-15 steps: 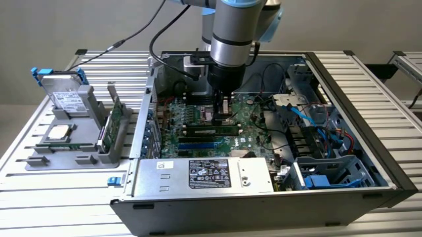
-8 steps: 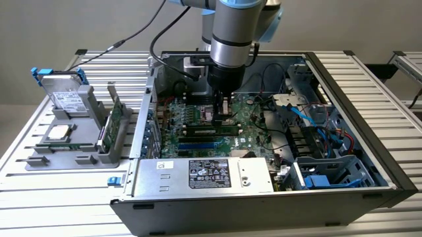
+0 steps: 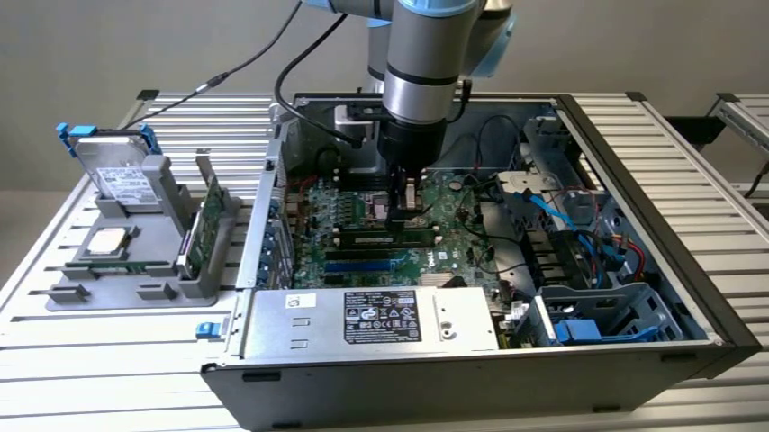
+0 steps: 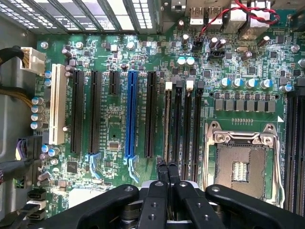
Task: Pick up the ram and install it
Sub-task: 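Press down the ram until it locks into place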
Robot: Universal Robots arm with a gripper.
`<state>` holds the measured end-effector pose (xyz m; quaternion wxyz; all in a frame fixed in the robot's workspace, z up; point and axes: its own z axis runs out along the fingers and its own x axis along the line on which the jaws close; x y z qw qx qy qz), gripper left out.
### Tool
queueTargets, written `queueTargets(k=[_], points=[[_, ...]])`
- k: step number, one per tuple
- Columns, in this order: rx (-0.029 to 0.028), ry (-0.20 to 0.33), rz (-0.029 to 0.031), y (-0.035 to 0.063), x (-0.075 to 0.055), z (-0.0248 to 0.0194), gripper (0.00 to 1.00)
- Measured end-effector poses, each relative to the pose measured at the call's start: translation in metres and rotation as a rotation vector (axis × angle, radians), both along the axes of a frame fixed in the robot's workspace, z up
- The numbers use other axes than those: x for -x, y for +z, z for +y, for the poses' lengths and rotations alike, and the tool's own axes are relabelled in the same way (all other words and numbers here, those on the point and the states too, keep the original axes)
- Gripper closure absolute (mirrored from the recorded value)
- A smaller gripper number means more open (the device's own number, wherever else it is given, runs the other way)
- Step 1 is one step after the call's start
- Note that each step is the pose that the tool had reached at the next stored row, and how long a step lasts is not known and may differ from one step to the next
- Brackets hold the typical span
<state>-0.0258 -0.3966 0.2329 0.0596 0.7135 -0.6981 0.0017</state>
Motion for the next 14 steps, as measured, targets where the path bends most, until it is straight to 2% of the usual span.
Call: queueTargets(k=[14], points=[[0.0063, 0.0, 0.0052, -0.0046, 0.0, 0.0001, 0.9]])
